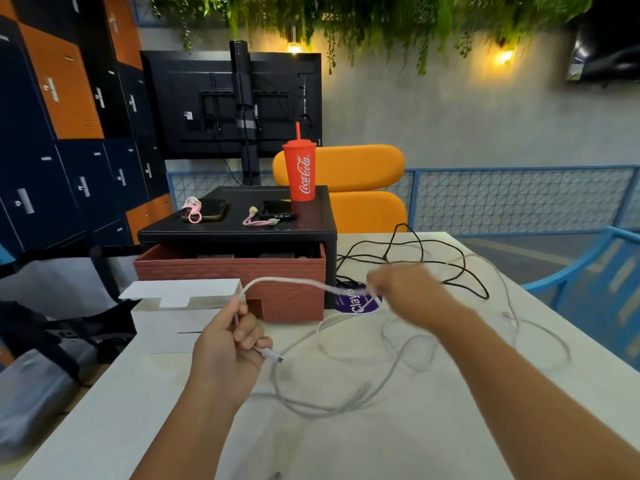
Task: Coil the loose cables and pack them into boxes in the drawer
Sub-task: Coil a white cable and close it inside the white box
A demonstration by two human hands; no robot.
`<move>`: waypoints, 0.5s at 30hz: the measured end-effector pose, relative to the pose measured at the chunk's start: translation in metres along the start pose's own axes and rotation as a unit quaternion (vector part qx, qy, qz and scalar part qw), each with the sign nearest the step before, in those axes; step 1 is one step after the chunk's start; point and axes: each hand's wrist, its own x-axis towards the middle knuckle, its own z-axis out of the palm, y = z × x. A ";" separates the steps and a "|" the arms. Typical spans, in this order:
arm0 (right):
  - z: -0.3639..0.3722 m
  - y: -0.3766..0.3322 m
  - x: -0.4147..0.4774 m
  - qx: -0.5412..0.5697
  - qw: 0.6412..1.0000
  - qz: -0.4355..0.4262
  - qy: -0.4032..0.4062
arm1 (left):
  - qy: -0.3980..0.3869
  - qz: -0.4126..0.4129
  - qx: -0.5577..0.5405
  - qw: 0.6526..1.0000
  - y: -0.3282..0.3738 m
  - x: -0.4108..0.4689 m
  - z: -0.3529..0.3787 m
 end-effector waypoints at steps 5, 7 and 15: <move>0.058 -0.037 -0.024 0.290 0.932 0.053 -0.209 | -0.011 0.056 0.059 0.997 -0.008 0.004 0.006; 0.061 -0.049 -0.023 0.314 0.932 0.091 -0.160 | -0.027 0.073 0.085 0.993 -0.014 0.005 0.012; 0.065 -0.082 -0.005 0.401 0.905 0.139 0.036 | -0.061 0.063 0.081 0.993 -0.033 0.018 0.031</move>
